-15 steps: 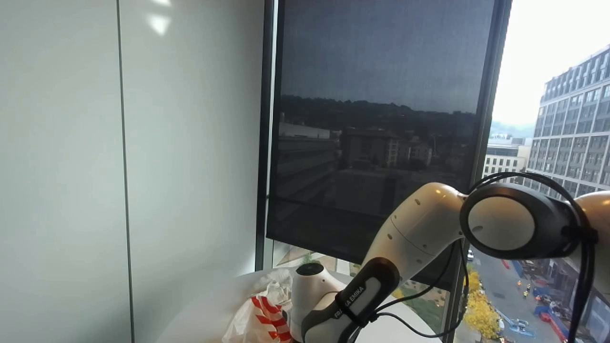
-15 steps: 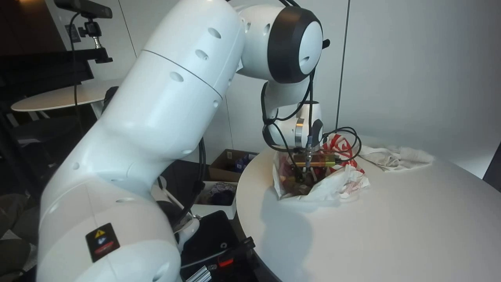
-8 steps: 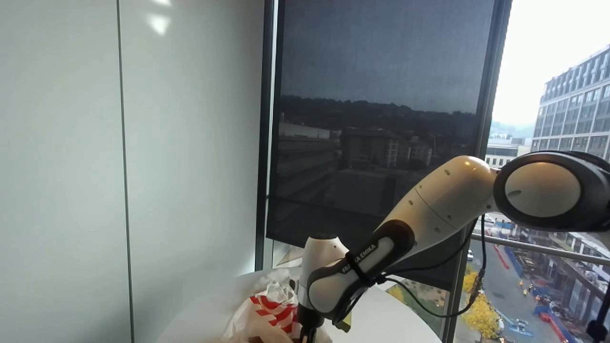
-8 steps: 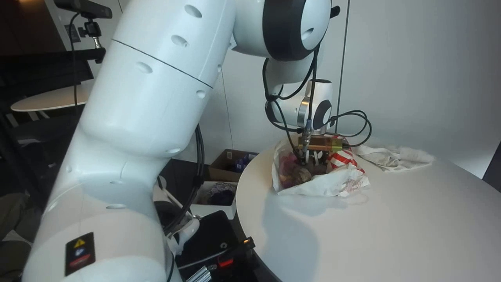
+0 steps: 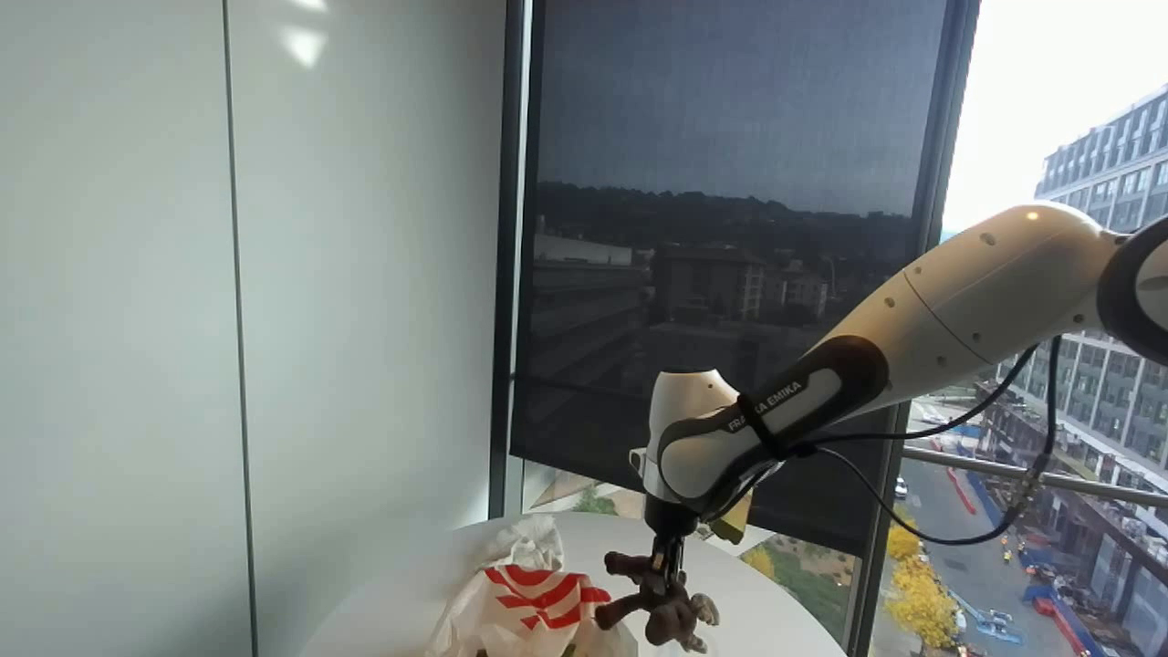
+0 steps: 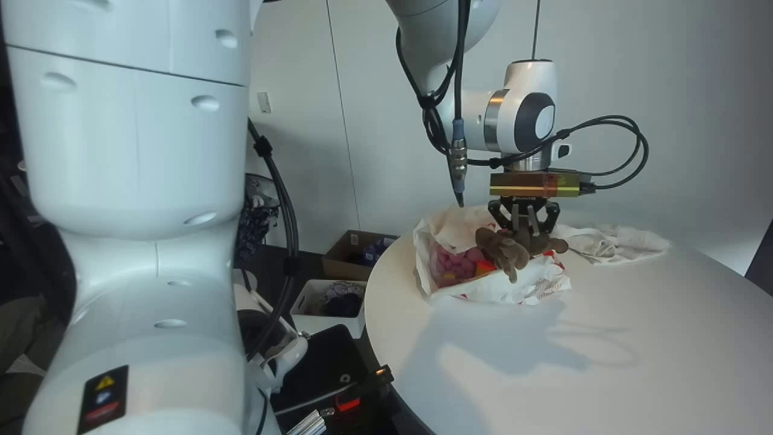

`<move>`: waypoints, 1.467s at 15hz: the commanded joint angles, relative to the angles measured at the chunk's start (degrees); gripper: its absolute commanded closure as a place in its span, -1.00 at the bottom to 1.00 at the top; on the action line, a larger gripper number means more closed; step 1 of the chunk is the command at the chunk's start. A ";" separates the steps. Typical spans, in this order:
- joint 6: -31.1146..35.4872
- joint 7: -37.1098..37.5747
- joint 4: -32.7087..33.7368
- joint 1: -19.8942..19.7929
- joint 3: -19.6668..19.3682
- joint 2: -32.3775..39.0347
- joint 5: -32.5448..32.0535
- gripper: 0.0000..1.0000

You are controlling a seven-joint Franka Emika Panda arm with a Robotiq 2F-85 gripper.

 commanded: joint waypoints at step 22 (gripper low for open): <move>13.21 10.87 -9.38 0.20 -8.94 3.27 -10.52 -0.82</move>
